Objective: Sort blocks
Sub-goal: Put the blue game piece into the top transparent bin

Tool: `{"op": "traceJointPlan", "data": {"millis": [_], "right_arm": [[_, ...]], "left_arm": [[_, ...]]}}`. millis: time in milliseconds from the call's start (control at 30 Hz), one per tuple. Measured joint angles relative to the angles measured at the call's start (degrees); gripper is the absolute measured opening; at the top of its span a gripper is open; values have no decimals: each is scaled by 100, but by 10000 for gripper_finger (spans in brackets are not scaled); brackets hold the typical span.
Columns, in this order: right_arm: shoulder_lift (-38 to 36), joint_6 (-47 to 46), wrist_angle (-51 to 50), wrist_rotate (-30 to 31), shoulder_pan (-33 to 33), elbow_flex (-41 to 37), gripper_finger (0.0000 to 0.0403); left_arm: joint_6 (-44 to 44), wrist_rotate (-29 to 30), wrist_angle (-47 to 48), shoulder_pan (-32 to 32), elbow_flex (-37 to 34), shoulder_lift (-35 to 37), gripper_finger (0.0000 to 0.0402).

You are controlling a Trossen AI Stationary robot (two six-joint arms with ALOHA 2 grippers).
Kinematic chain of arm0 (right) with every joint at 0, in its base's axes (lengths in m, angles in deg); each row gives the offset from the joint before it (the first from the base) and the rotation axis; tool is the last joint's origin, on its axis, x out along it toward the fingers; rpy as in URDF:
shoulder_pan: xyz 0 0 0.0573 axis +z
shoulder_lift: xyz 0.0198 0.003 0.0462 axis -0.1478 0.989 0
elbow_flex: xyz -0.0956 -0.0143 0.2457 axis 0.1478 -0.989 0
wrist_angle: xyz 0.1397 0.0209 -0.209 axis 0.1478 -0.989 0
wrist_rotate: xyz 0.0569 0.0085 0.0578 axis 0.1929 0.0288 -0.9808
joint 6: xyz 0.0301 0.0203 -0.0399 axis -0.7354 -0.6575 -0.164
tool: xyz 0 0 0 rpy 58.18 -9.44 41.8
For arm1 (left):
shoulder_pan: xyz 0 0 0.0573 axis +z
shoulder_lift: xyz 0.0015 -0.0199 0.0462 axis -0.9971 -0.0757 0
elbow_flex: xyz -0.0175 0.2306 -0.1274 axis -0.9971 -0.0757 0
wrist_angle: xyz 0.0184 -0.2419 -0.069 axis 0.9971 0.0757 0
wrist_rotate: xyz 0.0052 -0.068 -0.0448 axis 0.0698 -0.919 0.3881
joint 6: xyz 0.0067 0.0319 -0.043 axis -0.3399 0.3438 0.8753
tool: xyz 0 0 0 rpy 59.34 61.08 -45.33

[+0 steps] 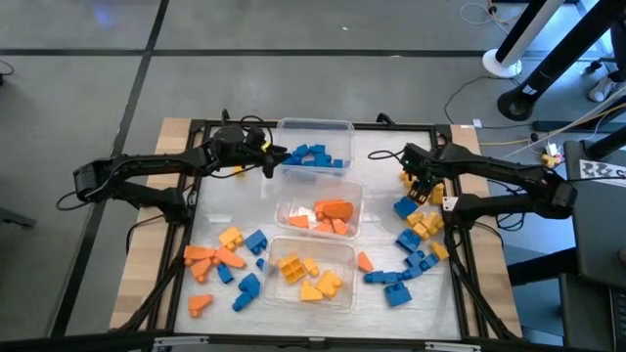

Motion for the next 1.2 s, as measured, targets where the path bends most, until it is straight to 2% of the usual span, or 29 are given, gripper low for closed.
{"op": "traceJointPlan", "data": {"millis": [433,733,833,1067,1200], "right_arm": [[5,295,575,138,-2,-436,234],[490,283,641,190,0,-505,230],[507,282,690,200,0,-512,207],[523,280,802,257,0,-529,117],[523,280,802,174,-4,-480,105]], "left_arm": [[-7,1,37,-2,0,-2,149],[35,2,32,-2,0,-2,149],[35,2,30,-2,0,-2,149],[68,2,24,-2,0,-2,149],[68,2,24,-2,0,-2,149]]}}
